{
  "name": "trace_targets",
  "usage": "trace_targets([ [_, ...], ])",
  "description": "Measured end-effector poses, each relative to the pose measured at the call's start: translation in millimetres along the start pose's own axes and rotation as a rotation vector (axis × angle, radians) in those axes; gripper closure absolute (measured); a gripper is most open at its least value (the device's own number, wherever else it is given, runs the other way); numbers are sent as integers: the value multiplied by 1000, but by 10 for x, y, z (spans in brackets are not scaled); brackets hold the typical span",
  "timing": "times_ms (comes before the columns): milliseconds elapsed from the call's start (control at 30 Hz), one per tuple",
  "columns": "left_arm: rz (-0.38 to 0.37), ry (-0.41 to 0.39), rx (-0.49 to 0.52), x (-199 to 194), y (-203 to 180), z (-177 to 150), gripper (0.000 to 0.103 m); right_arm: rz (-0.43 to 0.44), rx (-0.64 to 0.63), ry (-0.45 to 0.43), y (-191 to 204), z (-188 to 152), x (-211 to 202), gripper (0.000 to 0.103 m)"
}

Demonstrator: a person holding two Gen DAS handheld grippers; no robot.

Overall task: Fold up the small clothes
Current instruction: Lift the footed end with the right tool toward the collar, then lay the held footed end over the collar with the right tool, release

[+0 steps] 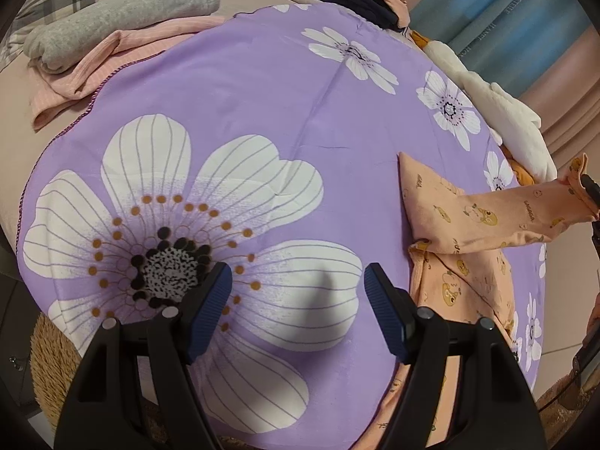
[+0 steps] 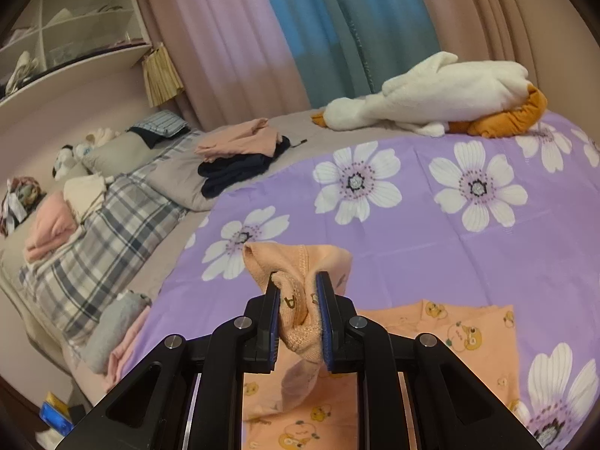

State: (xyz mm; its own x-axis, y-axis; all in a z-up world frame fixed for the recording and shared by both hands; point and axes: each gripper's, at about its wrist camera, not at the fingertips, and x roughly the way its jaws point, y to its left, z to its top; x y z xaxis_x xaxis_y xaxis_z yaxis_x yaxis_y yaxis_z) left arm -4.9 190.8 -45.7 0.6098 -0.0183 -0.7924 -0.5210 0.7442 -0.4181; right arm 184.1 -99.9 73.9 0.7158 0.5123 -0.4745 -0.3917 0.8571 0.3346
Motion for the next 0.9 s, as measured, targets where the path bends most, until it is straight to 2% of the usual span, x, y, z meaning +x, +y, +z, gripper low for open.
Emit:
trace_targets([
  [333, -3, 15, 43, 64, -155, -16, 30, -25, 50, -2, -287, -66, -37, 84],
  [900, -17, 20, 101, 184, -440, 45, 31, -75, 163, 52, -779, -284, 36, 84],
])
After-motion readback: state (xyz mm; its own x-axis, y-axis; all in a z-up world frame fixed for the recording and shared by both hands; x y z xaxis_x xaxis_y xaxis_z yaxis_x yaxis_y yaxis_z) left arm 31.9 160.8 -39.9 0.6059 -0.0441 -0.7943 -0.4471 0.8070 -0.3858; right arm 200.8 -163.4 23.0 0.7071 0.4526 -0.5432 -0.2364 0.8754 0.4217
